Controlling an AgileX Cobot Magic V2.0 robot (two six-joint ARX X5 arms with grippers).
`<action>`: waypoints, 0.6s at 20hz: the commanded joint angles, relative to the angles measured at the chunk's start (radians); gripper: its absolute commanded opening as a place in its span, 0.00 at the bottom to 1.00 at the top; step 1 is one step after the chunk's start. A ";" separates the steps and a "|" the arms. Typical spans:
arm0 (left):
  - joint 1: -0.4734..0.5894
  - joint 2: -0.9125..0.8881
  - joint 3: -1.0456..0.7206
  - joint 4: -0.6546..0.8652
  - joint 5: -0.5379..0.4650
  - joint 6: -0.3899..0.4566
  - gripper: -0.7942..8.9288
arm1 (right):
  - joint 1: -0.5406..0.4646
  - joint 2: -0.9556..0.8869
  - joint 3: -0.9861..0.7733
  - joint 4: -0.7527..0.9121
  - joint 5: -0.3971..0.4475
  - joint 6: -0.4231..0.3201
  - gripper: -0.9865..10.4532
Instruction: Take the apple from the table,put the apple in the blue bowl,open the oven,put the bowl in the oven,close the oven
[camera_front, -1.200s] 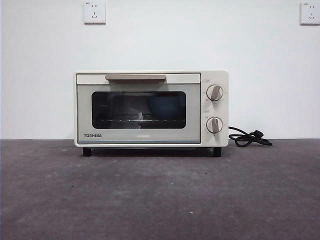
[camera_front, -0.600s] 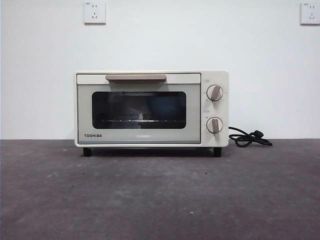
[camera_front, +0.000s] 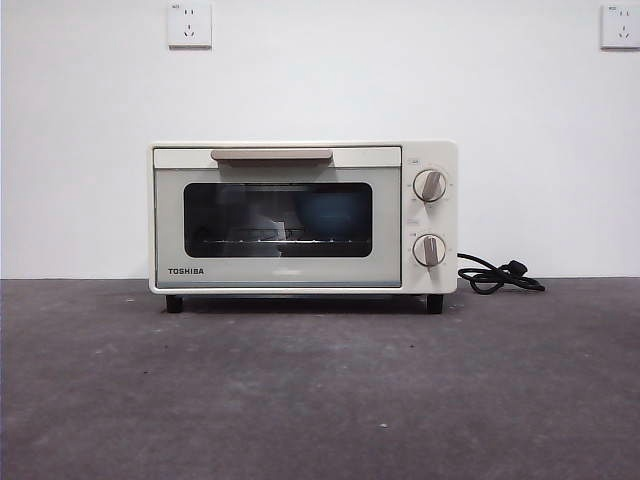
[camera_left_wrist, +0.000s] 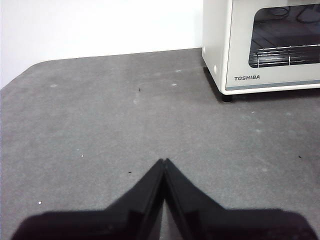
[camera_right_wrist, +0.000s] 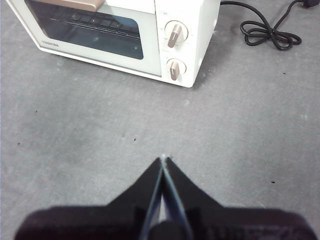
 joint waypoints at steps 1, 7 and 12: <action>0.004 0.000 -0.010 0.007 0.005 -0.006 0.08 | 0.000 0.001 -0.009 0.004 0.004 0.011 0.09; 0.004 0.000 -0.010 0.007 0.005 -0.006 0.08 | 0.000 0.001 -0.009 0.009 0.020 -0.010 0.09; 0.004 0.000 -0.010 0.008 0.005 -0.006 0.08 | -0.116 -0.056 -0.027 0.040 0.012 -0.306 0.09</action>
